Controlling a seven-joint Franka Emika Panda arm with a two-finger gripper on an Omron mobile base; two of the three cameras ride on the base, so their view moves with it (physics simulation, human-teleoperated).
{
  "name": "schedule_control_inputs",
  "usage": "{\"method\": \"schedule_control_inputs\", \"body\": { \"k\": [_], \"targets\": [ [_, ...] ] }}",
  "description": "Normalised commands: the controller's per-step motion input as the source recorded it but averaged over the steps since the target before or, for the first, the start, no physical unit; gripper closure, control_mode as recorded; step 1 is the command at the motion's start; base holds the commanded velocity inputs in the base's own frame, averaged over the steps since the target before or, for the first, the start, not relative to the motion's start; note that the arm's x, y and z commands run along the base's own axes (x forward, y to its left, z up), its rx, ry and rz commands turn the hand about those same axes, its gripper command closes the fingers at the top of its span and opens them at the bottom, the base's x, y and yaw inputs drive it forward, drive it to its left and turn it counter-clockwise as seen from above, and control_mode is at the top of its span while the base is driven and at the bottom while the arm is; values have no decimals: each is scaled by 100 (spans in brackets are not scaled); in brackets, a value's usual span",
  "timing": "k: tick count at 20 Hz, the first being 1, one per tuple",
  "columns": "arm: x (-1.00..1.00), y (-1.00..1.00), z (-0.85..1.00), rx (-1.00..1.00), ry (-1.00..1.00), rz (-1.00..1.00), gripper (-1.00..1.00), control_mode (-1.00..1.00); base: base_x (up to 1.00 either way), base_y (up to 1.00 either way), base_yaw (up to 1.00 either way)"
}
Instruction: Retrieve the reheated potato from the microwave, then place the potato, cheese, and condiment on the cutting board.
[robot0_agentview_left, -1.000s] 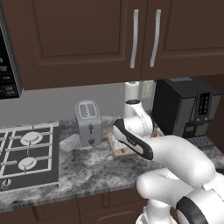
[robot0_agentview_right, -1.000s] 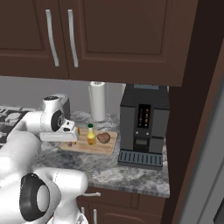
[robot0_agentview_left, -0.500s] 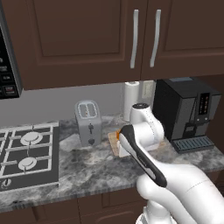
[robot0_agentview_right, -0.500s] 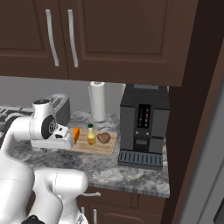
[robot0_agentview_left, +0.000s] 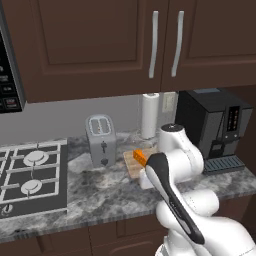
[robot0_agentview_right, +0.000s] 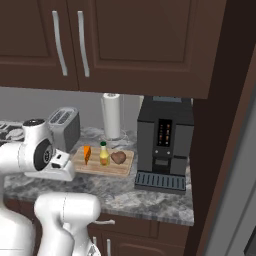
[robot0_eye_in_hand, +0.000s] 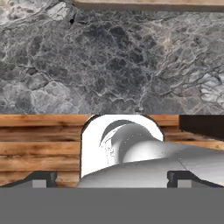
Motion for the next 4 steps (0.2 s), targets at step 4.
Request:
{"method": "schedule_control_inputs", "body": {
  "k": [4],
  "targets": [
    [-55,0,25,0,0,-1,-100,-100,0,0,0]
  ]
}}
